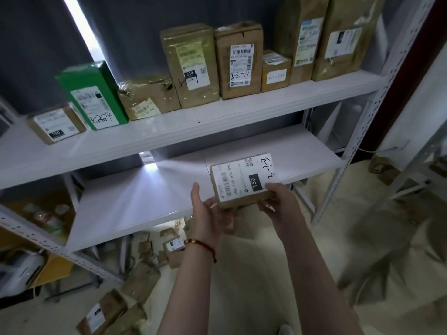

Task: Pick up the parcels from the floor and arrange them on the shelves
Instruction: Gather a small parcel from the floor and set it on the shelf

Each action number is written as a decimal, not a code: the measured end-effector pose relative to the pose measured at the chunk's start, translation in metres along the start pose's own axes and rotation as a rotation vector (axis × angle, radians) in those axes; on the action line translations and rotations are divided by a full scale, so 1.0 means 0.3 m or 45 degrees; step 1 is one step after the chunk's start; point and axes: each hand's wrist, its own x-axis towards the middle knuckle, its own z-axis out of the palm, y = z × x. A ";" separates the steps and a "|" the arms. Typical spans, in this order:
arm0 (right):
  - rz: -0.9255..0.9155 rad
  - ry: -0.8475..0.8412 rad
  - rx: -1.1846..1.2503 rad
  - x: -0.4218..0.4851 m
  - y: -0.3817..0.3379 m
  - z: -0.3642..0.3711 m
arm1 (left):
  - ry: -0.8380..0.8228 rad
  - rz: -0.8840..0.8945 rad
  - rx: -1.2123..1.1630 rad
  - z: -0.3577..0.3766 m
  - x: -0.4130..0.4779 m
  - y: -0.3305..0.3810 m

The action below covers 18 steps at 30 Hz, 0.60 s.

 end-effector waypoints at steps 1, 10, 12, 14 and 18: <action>-0.013 -0.012 0.004 0.000 -0.010 0.008 | 0.018 0.089 0.012 0.004 -0.013 0.019; -0.097 -0.269 -0.268 0.004 -0.062 0.069 | 0.082 0.541 0.123 0.060 -0.076 0.133; -0.119 -0.341 -0.291 0.006 -0.075 0.089 | 0.076 0.568 0.012 0.078 -0.074 0.155; -0.132 -0.422 -0.284 0.015 -0.093 0.118 | 0.059 0.585 -0.067 0.098 -0.071 0.177; -0.144 -0.551 -0.223 0.049 -0.148 0.179 | 0.023 0.688 -0.005 0.146 -0.062 0.222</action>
